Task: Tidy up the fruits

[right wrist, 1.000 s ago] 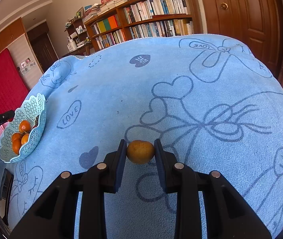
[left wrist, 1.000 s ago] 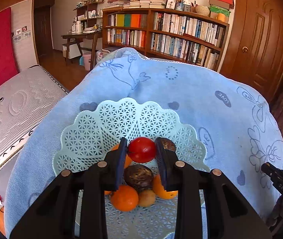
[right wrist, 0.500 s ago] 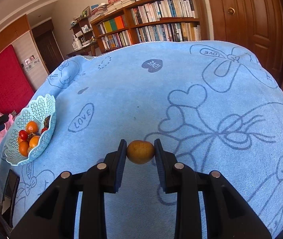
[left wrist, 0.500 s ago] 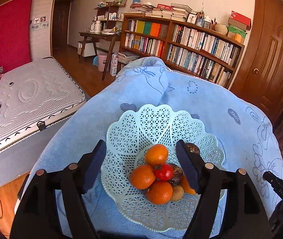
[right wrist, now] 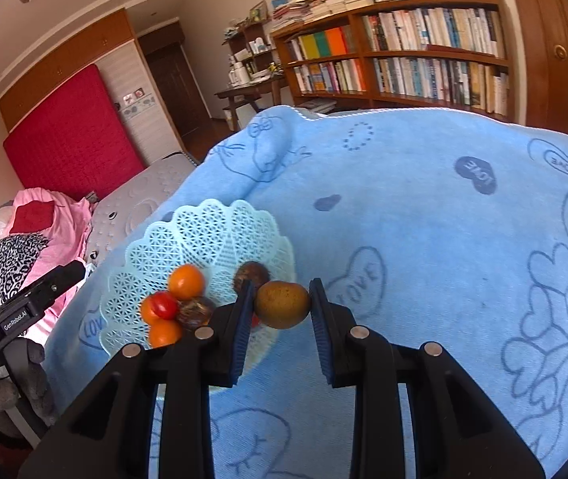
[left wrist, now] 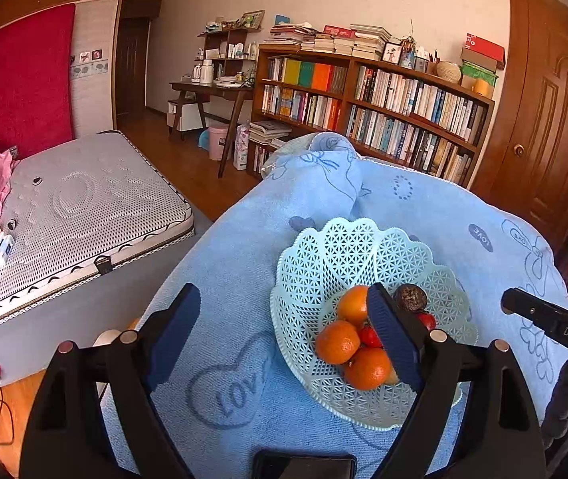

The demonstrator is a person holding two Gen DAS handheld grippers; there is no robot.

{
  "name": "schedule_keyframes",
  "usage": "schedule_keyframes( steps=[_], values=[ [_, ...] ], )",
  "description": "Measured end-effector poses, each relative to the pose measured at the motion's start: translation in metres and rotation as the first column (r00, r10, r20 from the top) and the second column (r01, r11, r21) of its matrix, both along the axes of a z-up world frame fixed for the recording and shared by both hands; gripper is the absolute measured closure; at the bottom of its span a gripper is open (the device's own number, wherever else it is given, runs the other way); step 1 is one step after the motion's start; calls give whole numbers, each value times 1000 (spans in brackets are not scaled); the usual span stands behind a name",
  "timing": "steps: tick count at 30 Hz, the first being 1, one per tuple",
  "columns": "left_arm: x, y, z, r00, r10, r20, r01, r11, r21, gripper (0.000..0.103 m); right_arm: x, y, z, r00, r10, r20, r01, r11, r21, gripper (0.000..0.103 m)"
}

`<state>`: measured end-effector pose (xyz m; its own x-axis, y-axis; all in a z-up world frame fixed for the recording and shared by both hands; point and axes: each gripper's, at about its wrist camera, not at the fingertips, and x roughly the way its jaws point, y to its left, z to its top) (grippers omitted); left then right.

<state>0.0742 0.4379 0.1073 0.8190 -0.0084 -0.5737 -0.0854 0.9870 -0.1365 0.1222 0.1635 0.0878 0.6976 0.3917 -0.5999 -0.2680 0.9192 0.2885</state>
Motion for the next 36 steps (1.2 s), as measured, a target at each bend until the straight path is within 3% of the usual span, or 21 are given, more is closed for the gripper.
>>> schedule_keyframes(
  steps=[6,12,14,16,20,27,36],
  values=[
    [-4,2,5,1000,-6,16,6,1000,3,12,23,54,-3,997,77,-25,-77,997,-17,74],
    [-5,0,5,1000,6,23,-7,999,48,6,34,75,-9,995,86,-42,-88,996,-26,73],
    [-5,-1,5,1000,13,24,-15,997,70,5,33,75,-9,996,81,-38,-82,996,-31,66],
    [-4,-3,5,1000,15,26,-17,996,86,4,31,73,-8,997,65,-30,-66,997,-34,50],
    [-6,-6,5,1000,5,29,-8,995,99,3,23,65,-7,999,46,-8,-46,998,-52,47],
    [-8,-14,6,999,2,33,-6,990,143,3,-5,56,-4,997,27,67,-17,991,-134,22],
    [-13,-24,10,999,-17,49,8,984,180,3,-38,56,-2,992,50,117,-25,979,-202,13]
  ],
)
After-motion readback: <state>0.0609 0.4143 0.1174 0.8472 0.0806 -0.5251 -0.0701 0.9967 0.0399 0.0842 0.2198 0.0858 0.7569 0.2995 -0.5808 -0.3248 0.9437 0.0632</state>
